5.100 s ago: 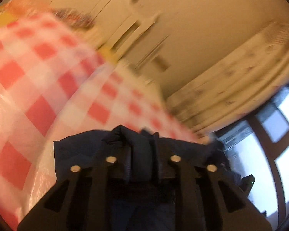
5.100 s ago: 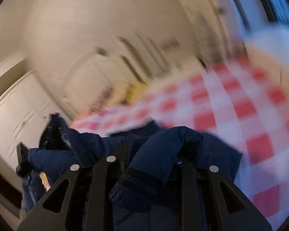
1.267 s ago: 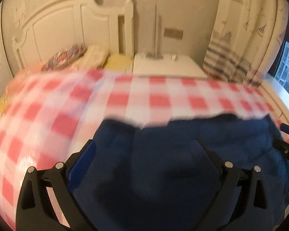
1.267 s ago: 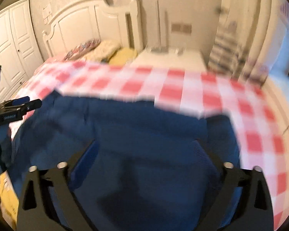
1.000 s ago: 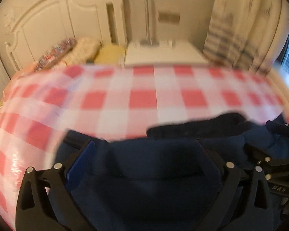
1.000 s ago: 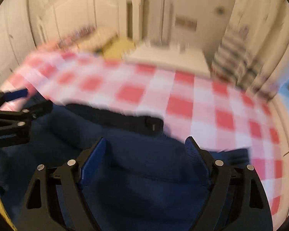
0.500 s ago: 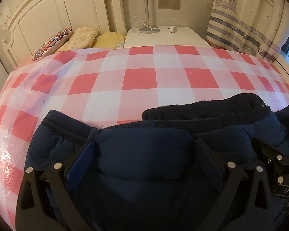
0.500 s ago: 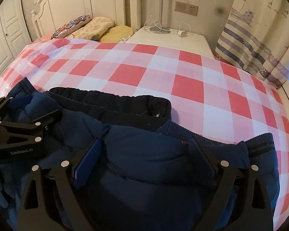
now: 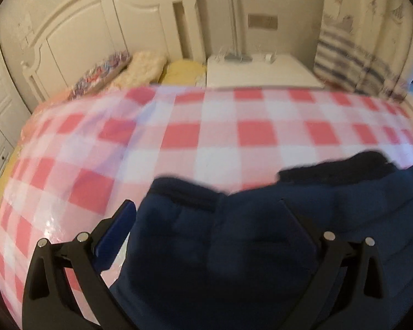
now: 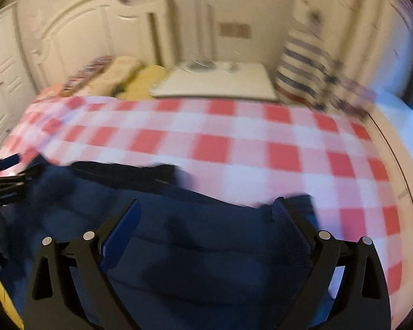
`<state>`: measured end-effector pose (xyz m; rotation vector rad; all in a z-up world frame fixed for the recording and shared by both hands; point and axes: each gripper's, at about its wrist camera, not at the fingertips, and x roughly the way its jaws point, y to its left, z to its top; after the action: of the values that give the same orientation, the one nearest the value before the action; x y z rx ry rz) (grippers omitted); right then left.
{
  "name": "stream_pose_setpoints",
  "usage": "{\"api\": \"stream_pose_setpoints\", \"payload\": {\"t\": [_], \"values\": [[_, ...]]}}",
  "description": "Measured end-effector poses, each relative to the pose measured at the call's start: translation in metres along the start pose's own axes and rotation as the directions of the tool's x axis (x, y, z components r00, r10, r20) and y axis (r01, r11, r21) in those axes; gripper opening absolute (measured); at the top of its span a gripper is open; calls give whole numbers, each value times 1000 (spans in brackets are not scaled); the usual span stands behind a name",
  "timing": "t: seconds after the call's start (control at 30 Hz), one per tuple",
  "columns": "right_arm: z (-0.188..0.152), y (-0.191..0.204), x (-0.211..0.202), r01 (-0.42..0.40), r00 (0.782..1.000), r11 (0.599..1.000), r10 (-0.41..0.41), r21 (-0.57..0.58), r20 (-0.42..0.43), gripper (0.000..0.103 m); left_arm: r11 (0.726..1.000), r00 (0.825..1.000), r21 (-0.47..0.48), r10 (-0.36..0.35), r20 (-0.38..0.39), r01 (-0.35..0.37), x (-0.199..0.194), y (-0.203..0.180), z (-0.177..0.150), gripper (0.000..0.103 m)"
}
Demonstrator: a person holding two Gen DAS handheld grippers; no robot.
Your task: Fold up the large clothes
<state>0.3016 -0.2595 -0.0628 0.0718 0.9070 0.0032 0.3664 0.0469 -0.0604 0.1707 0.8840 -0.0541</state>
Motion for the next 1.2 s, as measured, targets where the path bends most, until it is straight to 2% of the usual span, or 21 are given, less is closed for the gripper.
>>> {"api": "stream_pose_setpoints", "payload": {"t": [0.07, 0.13, 0.23, 0.3, 0.43, 0.53, 0.6, 0.63, 0.67, 0.7, 0.77, 0.8, 0.9, 0.93, 1.0, 1.07, 1.2], "values": [[-11, -15, 18, -48, 998, 998, 50, 51, -37, 93, 999, 999, -29, -32, -39, 31, 15, 6, -7, 101], [-15, -26, 22, -98, 995, 989, 101, 109, -16, 93, 999, 999, -34, -33, -34, 32, 16, 8, -8, 101], [-16, -22, 24, -86, 996, 992, 88, 93, -10, 94, 999, 998, -36, -39, -48, 37, 21, 7, -10, 101], [-19, -23, 23, -93, 996, 991, 94, 98, 1, 94, 994, 994, -78, -83, -64, 78, 26, 15, -12, 101], [-22, -34, 25, -158, 987, 976, 156, 150, 23, 94, 981, 989, -151, -133, -63, 122, 30, 26, -15, 101], [-20, -37, 26, -178, 984, 970, 179, 167, 12, 95, 982, 991, -151, -125, -58, 115, 30, 25, -15, 101], [-15, -29, 23, -113, 993, 984, 118, 138, -25, 94, 984, 992, -145, -116, -55, 107, 28, 24, -16, 101], [-14, -21, 16, -34, 999, 993, 36, 114, -21, 94, 984, 992, -145, -112, -53, 103, 27, 23, -16, 101], [-13, -9, 5, 61, 998, 995, -62, 83, 8, 95, 985, 993, -145, -107, -50, 98, 26, 23, -17, 101], [-12, 8, -11, 95, 993, 995, -97, 39, 70, 95, 985, 993, -145, -104, -48, 96, 26, 23, -17, 101], [-12, 43, -30, 26, 990, 998, -18, -56, 139, 95, 985, 994, -143, -101, -47, 93, 26, 23, -17, 101], [-12, 59, -34, 18, 989, 995, -3, -101, 145, 95, 986, 994, -142, -100, -48, 92, 26, 23, -17, 101], [-11, 95, -22, -12, 994, 979, 34, -202, 106, 96, 986, 994, -141, -99, -47, 91, 25, 23, -17, 101], [-14, 104, -5, -9, 998, 974, 22, -228, 56, 96, 986, 994, -142, -99, -48, 91, 25, 23, -17, 101], [-20, 108, 26, -21, 999, 971, 9, -240, -50, 97, 984, 993, -147, -105, -48, 97, 26, 24, -17, 101], [-17, 101, 31, -60, 997, 978, 49, -198, -57, 98, 983, 993, -153, -112, -49, 103, 26, 26, -16, 101], [-18, 98, 29, -78, 996, 979, 69, -188, -51, 98, 983, 993, -151, -109, -50, 101, 28, 27, -16, 101]]}}
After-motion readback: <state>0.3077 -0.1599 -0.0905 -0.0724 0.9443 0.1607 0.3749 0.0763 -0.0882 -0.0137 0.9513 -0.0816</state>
